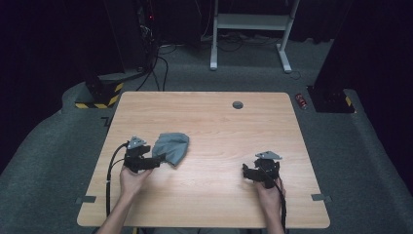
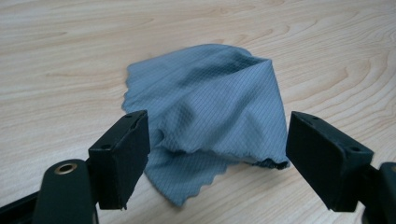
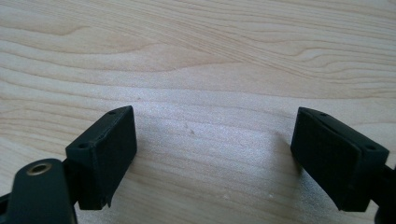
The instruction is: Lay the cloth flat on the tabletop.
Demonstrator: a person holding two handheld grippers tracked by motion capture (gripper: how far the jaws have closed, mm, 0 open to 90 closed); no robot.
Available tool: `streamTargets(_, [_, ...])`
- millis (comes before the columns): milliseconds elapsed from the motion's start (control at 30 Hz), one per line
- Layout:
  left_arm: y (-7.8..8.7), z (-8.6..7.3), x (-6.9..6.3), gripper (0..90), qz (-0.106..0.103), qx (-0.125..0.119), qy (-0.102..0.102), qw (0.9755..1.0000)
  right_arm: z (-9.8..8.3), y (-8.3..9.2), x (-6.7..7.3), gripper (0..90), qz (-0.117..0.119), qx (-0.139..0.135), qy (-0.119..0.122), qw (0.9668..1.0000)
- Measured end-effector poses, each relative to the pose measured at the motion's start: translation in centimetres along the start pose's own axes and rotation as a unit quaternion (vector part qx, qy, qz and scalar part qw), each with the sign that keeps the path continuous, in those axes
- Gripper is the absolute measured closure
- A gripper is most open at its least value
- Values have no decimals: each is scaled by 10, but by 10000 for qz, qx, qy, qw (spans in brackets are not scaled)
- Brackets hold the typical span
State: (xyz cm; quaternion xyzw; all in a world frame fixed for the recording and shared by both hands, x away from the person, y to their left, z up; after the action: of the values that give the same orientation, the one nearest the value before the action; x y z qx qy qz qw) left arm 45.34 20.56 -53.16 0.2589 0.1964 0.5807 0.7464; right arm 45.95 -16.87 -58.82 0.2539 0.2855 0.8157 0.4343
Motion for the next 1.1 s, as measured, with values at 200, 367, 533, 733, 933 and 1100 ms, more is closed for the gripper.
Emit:
streamTargets(200, [-11, 4, -13, 223, -52, 134, -169, 9998, 0, 0, 0, 141, 0, 0, 0, 10000])
streamTargets(367, [-28, 6, -29, 239, -44, 193, -269, 9994, 0, 0, 0, 141, 0, 1, -2, 10000])
streamTargets(533, [-46, 0, -32, 250, 89, 412, -318, 9986, 0, 0, 0, 142, 0, 0, 0, 10000])
streamTargets(733, [-63, -9, -34, 271, 515, 736, -466, 9949, 0, 0, 0, 141, 0, 0, -1, 10000])
streamTargets(933, [-68, -11, -32, 345, 731, 713, -622, 9928, 0, 0, 0, 142, 0, 0, 0, 10000])
streamTargets(1100, [-65, -9, -24, 675, 712, 673, -634, 9932, 0, 0, 0, 141, 0, 2, 0, 10000])
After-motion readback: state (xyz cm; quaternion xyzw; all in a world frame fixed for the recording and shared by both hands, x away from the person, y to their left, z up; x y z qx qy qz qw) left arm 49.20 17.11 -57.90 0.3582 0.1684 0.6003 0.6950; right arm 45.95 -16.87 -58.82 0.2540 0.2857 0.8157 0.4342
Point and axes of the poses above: each handheld gripper's, and its own axes: y roughly backward along the jaws, z roughly out of its top, x roughly to its left, the point moved 9 cm from there along -y, roughly forward along the jaws, and after that the axes turned 15 degrees about z, right-handed, at the moved point
